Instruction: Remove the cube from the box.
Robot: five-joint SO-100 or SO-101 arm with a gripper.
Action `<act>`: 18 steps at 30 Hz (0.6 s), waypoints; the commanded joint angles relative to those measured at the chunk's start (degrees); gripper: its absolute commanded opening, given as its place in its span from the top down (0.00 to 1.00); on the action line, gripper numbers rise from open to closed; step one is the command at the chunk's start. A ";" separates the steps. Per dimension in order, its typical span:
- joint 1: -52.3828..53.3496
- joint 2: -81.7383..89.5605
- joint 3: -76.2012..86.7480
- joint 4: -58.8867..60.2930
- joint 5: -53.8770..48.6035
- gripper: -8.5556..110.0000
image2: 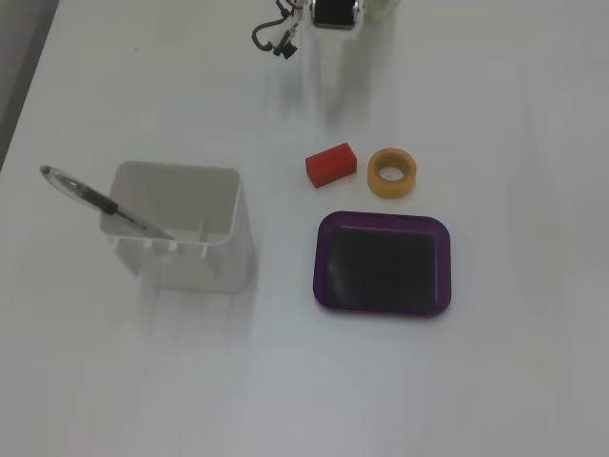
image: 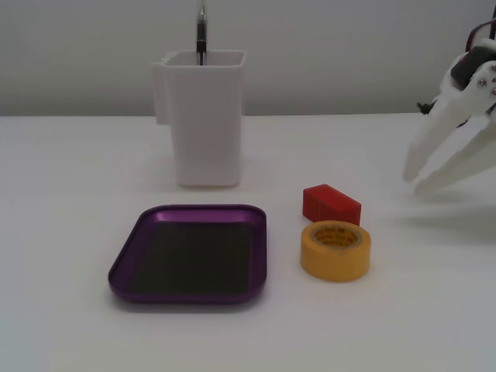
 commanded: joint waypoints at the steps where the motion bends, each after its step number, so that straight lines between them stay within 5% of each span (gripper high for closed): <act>1: -0.35 2.90 0.88 0.09 0.88 0.92; 18: -0.35 2.90 0.97 -0.53 0.44 0.92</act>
